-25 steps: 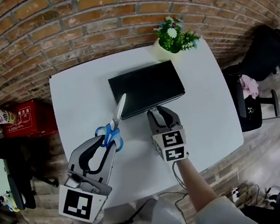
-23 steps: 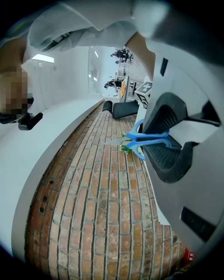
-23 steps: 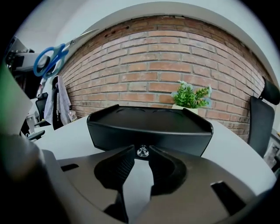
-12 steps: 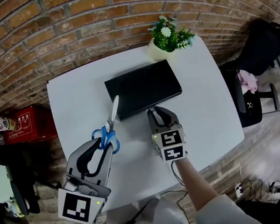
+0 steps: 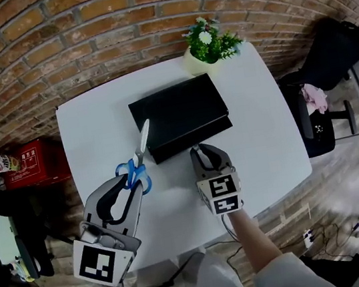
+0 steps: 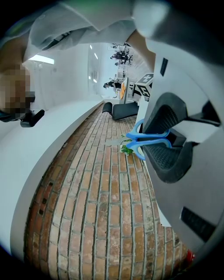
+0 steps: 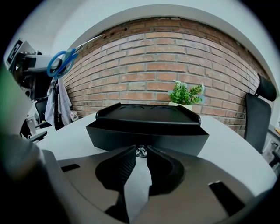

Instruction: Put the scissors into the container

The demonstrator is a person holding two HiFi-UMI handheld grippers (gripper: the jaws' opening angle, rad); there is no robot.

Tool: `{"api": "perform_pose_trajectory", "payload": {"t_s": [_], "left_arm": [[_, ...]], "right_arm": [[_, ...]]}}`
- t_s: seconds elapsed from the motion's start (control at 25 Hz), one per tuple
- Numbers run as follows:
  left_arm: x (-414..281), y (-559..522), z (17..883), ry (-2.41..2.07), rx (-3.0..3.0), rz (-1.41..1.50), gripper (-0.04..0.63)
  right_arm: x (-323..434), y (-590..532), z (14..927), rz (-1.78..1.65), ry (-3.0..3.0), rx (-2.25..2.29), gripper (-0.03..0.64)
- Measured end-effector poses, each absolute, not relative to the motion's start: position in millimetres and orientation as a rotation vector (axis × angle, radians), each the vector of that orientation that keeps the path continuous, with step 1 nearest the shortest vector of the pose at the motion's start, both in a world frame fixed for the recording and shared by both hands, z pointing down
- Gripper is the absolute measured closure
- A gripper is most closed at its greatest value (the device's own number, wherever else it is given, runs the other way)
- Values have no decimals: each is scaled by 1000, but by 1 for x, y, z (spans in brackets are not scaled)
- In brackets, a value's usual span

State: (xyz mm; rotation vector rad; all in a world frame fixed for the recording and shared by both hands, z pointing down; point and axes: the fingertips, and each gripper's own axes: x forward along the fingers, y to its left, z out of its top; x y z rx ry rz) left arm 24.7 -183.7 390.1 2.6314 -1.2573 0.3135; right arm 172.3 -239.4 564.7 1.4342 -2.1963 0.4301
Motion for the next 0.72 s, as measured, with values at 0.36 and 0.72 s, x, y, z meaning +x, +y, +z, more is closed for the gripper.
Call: {"api": "perform_pose_trajectory", "payload": {"t_s": [0.36, 0.72], "left_arm": [[27, -182, 388, -1221, 2660, 319, 499], [37, -181, 388, -1180, 2678, 322, 499]], "right_arm": [[177, -212, 566, 450, -2178, 1431, 522], [187, -186, 566, 471, -2156, 1429, 522]]}}
